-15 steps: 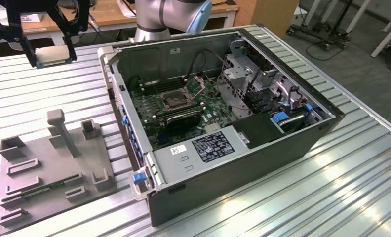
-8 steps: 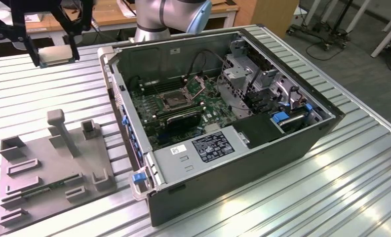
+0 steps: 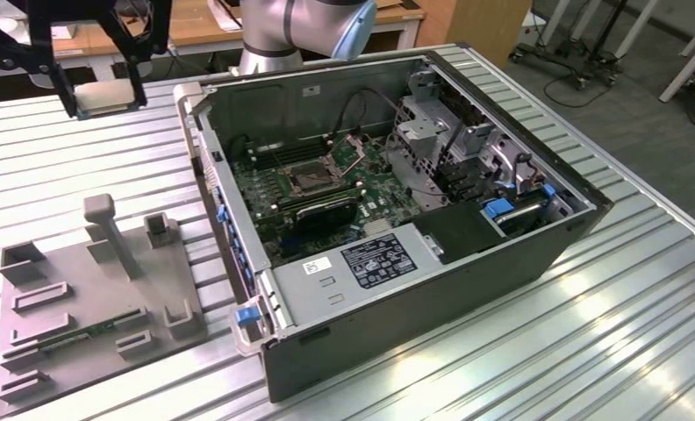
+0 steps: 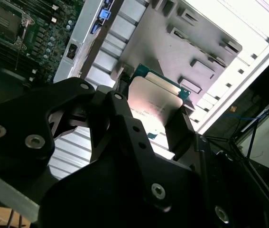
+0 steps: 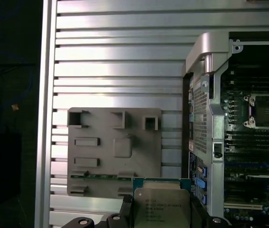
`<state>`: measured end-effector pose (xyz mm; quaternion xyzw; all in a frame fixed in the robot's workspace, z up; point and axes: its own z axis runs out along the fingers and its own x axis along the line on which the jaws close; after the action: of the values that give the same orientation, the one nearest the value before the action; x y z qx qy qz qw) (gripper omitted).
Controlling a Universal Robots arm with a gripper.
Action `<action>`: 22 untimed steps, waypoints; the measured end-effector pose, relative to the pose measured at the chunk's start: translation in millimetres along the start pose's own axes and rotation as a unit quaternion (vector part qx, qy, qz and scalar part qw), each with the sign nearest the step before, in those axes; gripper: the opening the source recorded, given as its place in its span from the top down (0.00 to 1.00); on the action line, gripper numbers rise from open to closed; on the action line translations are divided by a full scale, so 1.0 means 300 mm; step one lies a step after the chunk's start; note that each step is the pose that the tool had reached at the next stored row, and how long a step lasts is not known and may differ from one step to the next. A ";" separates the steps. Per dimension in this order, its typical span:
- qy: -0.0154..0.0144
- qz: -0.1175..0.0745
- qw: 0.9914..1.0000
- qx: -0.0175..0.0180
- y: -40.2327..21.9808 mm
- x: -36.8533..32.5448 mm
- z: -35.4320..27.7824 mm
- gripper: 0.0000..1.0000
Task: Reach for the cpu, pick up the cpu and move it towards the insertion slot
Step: 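Pick up the cpu and move it towards the insertion slot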
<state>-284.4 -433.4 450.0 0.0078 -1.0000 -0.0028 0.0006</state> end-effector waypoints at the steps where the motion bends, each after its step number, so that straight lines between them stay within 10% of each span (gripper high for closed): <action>1: 0.000 0.000 1.000 0.000 0.000 -0.001 0.000 0.45; 22: 0.000 0.000 1.000 0.000 -0.001 -0.041 0.000 0.45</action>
<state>-272.1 -433.4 449.9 0.0078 -1.0000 -0.0028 0.0006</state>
